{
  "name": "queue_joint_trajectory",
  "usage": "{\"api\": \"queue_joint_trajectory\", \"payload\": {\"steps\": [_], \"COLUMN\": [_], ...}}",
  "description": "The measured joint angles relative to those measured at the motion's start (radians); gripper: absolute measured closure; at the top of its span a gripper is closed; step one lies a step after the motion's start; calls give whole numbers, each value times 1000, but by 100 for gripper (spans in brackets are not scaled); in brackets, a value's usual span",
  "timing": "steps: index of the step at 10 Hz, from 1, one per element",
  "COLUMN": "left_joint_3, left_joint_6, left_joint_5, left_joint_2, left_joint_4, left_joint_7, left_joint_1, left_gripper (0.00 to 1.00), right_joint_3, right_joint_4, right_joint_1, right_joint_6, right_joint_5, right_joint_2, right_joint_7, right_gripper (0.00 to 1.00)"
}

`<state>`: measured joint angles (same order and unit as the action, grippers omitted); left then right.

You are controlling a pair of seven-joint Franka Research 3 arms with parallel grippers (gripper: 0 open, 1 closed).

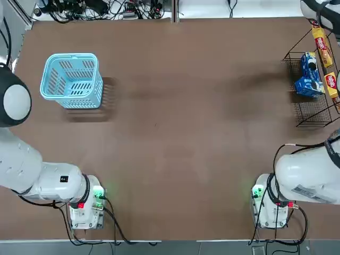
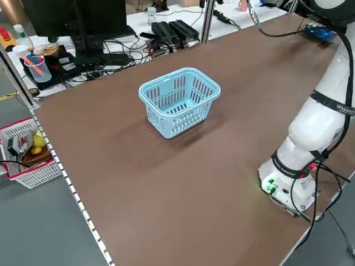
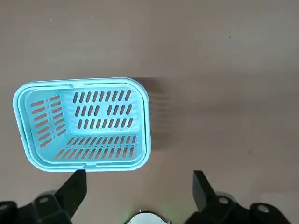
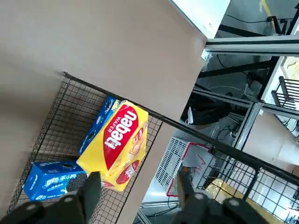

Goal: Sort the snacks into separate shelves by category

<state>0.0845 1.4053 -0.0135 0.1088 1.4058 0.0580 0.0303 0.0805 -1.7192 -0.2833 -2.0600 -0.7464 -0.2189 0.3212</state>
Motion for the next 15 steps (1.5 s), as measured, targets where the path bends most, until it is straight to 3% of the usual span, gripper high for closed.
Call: {"api": "queue_joint_trajectory", "payload": {"steps": [3, 6, 9, 12, 15], "left_joint_3": [0, 0, -2, -2, -4], "left_joint_6": [0, 0, 0, 11, 145], "left_joint_5": [0, 0, 0, 0, 0], "left_joint_2": [0, 0, 0, 0, 1], "left_joint_4": [0, 0, 0, -6, -8], "left_joint_7": [0, 0, -1, -17, -20], "left_joint_1": [0, -1, -7, -7, -12], "left_gripper": [0, 0, 0, 0, 0], "right_joint_3": [0, -2, 1, 21, 25], "right_joint_4": [0, 5, 13, 37, 78], "right_joint_1": [0, -11, -17, 51, 141], "right_joint_6": [0, 10, 55, 143, 226], "right_joint_5": [39, 280, 467, 484, 488], "right_joint_2": [0, 3, 4, 5, 7], "right_joint_7": [-4, -64, -203, -401, -516], "right_gripper": [23, 2, 1, 1, 1]}}
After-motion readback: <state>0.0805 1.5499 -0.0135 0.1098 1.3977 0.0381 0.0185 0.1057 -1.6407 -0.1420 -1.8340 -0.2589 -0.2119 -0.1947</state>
